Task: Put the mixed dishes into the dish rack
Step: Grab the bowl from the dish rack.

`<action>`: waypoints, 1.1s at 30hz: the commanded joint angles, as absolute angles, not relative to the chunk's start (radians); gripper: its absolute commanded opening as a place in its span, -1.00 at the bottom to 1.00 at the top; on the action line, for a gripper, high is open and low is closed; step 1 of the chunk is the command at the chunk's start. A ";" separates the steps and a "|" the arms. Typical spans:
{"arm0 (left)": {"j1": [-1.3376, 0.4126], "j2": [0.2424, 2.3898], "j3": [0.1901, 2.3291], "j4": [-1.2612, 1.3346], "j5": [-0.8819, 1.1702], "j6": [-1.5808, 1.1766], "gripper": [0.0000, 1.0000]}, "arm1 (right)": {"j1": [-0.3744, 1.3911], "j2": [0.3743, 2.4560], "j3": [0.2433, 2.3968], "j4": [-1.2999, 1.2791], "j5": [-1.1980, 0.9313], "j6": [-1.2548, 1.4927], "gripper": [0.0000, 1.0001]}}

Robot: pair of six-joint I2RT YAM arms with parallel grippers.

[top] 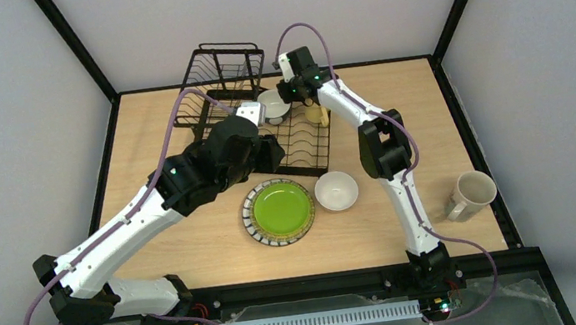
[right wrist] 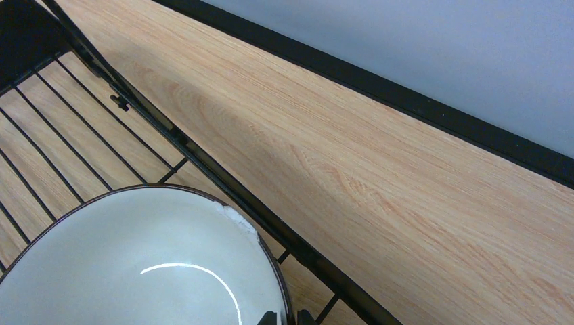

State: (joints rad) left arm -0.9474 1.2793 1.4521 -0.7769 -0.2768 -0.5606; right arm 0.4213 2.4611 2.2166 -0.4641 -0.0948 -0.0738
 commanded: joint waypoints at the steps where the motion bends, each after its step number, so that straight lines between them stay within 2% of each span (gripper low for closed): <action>1: -0.940 1.264 1.450 -0.766 -0.268 -0.555 0.98 | 0.431 2.480 2.217 -0.500 -0.124 -0.053 -0.79; 4: -0.940 1.261 1.448 -0.768 -0.268 -0.557 0.98 | 0.437 2.485 2.219 -0.500 -0.124 -0.051 -0.99; 5: -0.940 1.260 1.447 -0.768 -0.267 -0.558 0.98 | 0.438 2.485 2.220 -0.500 -0.122 -0.051 -1.00; 16: -0.940 1.240 1.429 -0.763 -0.258 -0.575 0.98 | 0.465 2.454 2.222 -0.469 -0.030 -0.077 -1.00; 33: -0.940 1.271 1.453 -0.740 -0.227 -0.669 0.98 | 0.512 2.381 2.184 -0.293 0.340 -0.141 -1.00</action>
